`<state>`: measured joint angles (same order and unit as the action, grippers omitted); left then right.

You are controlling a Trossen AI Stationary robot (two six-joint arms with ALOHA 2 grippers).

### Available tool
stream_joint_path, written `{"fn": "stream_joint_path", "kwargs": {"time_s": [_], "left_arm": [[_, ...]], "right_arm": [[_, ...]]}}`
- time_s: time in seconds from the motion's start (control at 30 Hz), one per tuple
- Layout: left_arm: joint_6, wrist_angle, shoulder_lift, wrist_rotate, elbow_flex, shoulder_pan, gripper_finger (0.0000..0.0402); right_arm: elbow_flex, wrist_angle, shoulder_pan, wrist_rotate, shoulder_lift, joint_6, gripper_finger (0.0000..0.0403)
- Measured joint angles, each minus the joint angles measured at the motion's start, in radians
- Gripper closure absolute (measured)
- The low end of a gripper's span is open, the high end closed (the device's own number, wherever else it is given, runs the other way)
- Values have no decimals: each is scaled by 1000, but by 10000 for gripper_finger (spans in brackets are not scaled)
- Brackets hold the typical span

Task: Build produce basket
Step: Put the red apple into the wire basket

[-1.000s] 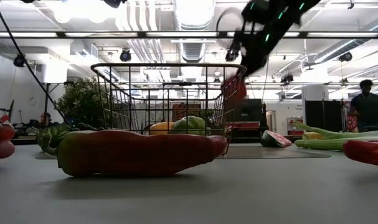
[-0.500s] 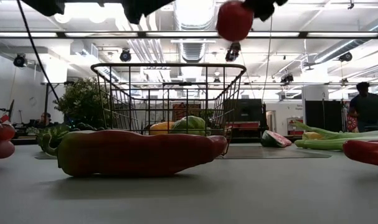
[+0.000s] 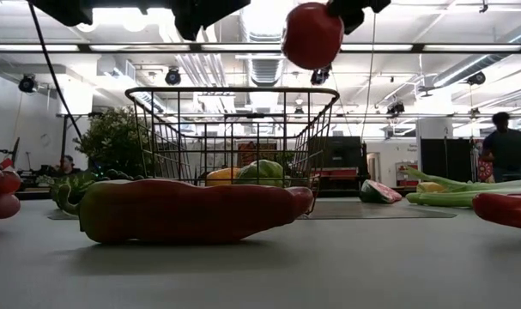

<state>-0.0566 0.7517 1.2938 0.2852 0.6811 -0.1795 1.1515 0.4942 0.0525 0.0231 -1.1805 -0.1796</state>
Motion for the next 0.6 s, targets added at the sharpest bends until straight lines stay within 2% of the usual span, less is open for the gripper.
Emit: {"fn": "stream_joint_path", "kwargs": {"time_s": [0.1,0.37,0.6], "left_arm": [[22,6,11,0,6,0,120],[76,5,97,13,54,3,53],[77,7,205,26,117,17,47]], "right_arm": [[0,-28,0,0,-17,-5,152],[2,-88,0,0,-33,-4,151],[1,-91,0,0,-34,-14,151]]}}
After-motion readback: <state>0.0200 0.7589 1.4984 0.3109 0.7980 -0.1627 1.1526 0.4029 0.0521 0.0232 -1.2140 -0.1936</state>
